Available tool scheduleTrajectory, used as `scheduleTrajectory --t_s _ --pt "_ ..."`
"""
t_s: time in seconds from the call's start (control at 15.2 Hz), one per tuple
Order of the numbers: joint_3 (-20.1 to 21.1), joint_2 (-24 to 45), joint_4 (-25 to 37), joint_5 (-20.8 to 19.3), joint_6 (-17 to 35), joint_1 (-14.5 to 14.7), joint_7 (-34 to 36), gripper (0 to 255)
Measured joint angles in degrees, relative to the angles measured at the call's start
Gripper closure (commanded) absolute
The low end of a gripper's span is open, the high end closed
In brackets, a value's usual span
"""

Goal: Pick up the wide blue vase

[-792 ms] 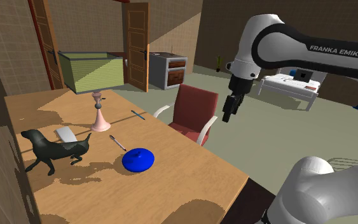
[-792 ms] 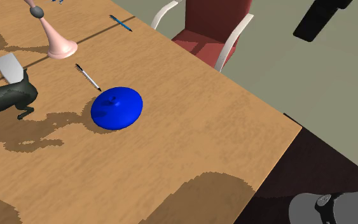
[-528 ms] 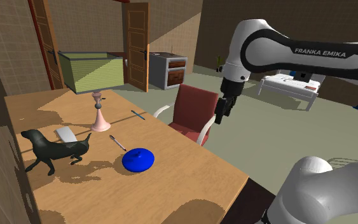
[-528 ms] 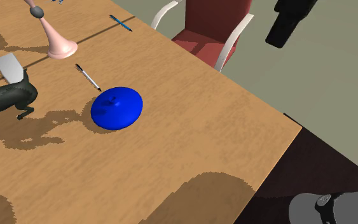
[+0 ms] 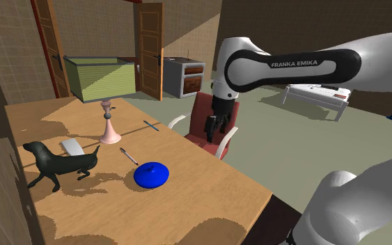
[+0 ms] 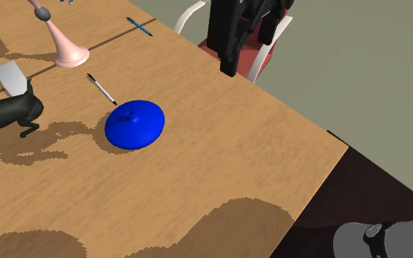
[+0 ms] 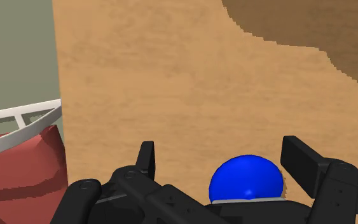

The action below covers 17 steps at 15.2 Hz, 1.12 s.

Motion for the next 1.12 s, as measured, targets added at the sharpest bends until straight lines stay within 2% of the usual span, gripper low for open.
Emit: scheduleTrajectory --t_s 0.46,1.12 --pt "3.79 15.6 7.61 -0.3 6.77 0.55 5.21 0" --pt "6.84 38.27 24.45 -4.27 10.5 2.77 13.23 0"
